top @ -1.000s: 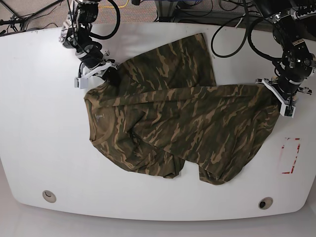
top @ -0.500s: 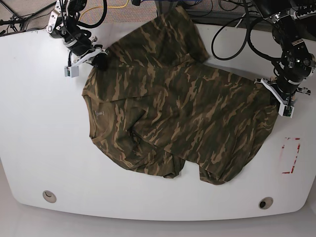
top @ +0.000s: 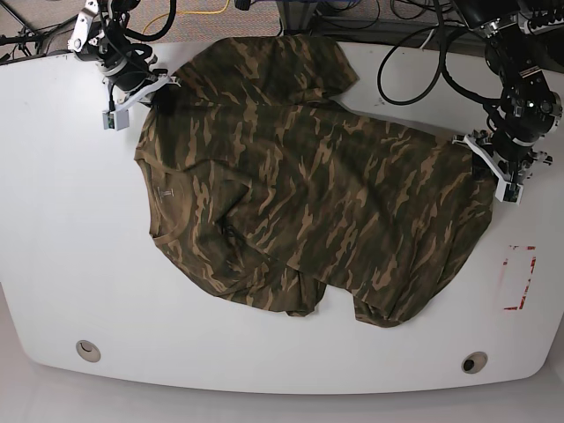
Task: Fold the T-shirt properly
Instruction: 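Hold the shirt with both grippers and stretch it taut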
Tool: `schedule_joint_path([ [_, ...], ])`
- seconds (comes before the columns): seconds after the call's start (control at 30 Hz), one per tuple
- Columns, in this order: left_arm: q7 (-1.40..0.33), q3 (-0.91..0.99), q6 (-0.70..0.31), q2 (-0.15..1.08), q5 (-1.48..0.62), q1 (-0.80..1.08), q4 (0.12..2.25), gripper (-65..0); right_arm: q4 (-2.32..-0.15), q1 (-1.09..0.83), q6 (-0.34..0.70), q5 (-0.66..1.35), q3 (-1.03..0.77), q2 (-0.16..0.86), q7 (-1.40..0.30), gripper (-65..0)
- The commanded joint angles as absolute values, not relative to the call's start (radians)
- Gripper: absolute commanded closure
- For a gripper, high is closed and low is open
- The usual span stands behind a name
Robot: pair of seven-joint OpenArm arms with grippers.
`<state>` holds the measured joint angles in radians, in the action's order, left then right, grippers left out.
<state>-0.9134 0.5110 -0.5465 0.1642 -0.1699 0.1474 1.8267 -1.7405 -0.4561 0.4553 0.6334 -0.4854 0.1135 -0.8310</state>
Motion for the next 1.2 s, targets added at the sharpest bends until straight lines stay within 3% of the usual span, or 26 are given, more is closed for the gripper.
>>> schedule_joint_path([
  [0.0, -0.897, 0.518, -0.544, 0.179, -0.173, 0.140, 1.847, -12.9, -1.759, -0.466, 0.460, 0.648, -0.490, 0.122, -0.822, 0.0],
  [0.13, -0.897, 0.516, -0.578, 0.179, -0.170, 0.148, 1.847, 0.0, -1.761, -0.470, 0.460, 0.647, -0.490, 0.124, -0.822, 0.0],
  [0.2, -0.897, 0.516, -0.601, 0.179, -0.166, 0.150, 1.847, 0.0, -1.761, -0.470, 0.460, 0.647, -0.492, 0.124, -0.820, 0.0],
  [0.27, -0.897, 0.518, -0.631, 0.179, -0.166, 0.157, 1.847, -2.5, -1.761, -0.470, 0.460, 0.645, -0.492, 0.124, -0.820, 0.0],
  [0.43, -0.912, 0.519, -0.698, 0.179, -0.170, 0.202, 1.879, -25.4, -1.767, -0.464, 0.460, 0.591, -0.489, 0.130, -0.820, 0.0],
  [0.5, -0.963, 0.526, -0.698, 0.180, -0.173, 0.232, 1.911, -38.3, -1.781, -0.464, 0.460, 0.562, -0.490, 0.128, -0.817, 0.0],
  [0.57, -1.001, 0.552, -0.698, 0.180, -0.173, 0.246, 1.934, -43.5, -1.784, -0.464, 0.460, 0.550, -0.490, 0.128, -0.817, 0.0],
  [0.87, -1.023, 0.754, -0.698, 0.197, -0.173, 0.203, 1.894, -41.1, -1.782, -0.449, 0.461, 0.545, -0.490, 0.127, -0.817, 0.0],
  [1.17, -1.021, 0.796, -0.698, 0.302, -0.173, 0.013, 1.639, -41.1, -1.782, -0.443, 0.461, 0.545, -0.486, 0.120, -0.816, 0.0],
])
